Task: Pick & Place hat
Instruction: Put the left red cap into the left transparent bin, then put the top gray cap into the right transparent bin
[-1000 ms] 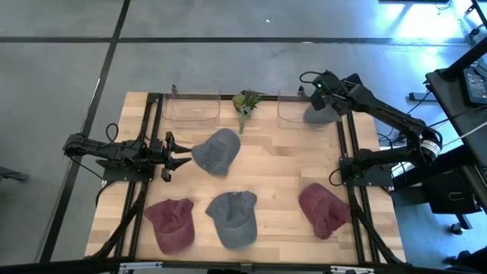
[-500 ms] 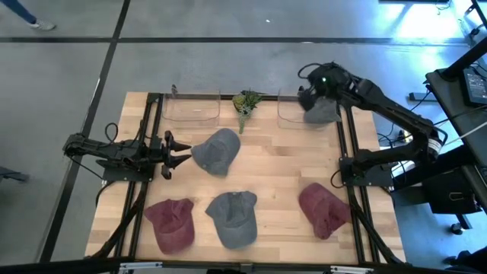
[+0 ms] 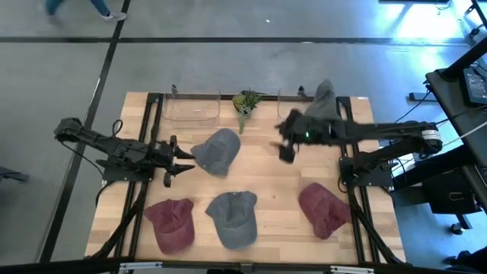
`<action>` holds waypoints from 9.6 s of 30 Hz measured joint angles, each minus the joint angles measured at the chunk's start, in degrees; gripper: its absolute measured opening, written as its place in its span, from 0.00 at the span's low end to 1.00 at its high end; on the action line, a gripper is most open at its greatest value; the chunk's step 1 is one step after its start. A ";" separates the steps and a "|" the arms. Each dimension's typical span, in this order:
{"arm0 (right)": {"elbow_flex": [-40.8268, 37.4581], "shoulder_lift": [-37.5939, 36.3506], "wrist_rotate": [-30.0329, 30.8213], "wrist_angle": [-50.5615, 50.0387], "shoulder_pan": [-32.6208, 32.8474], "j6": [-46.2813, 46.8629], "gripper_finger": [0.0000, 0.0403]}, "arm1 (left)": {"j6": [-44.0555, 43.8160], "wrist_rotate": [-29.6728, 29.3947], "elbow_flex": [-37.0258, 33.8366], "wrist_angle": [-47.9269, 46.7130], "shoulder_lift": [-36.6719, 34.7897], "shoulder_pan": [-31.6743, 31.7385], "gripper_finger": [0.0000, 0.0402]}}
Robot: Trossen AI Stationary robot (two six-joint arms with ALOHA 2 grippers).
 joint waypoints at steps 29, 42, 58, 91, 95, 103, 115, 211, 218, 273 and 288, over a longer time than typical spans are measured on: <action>-11.58 -0.02 4.57 18.02 13.00 1.64 0.76 | -21.80 18.80 25.46 -31.64 37.62 -9.98 0.47; -11.55 -0.02 4.57 16.35 13.00 2.00 0.76 | -44.57 23.71 23.07 -44.92 37.65 -13.19 0.52; -11.53 -0.02 4.55 14.87 13.00 3.21 0.76 | -56.61 26.96 15.21 -37.36 41.88 -18.12 0.52; -11.53 0.00 4.55 10.47 13.00 2.99 0.76 | -52.35 29.74 17.00 -22.46 39.41 -11.32 0.06; -11.53 0.00 4.55 9.46 13.00 2.98 0.76 | -47.43 28.22 17.02 -17.44 33.90 -7.44 0.06; -11.53 0.00 4.55 8.48 13.00 2.99 0.76 | -35.46 21.96 17.09 -9.83 22.22 0.70 0.06; -11.53 0.00 4.67 8.42 12.96 2.73 0.76 | -1.51 -14.15 17.28 2.12 9.36 12.48 0.06; -11.53 0.02 4.98 10.28 9.53 0.17 0.76 | 17.92 7.55 19.12 -6.49 33.18 33.54 0.49; -11.53 0.02 4.97 10.39 9.53 1.91 0.76 | 15.11 7.91 19.12 -5.50 43.22 28.80 0.49; -34.54 0.37 12.49 73.86 9.07 16.46 0.76 | 15.66 -12.71 28.47 36.90 51.67 25.54 0.01; -26.05 12.12 9.95 75.02 9.01 1.83 0.76 | 18.20 -9.83 28.47 41.72 51.89 24.42 0.01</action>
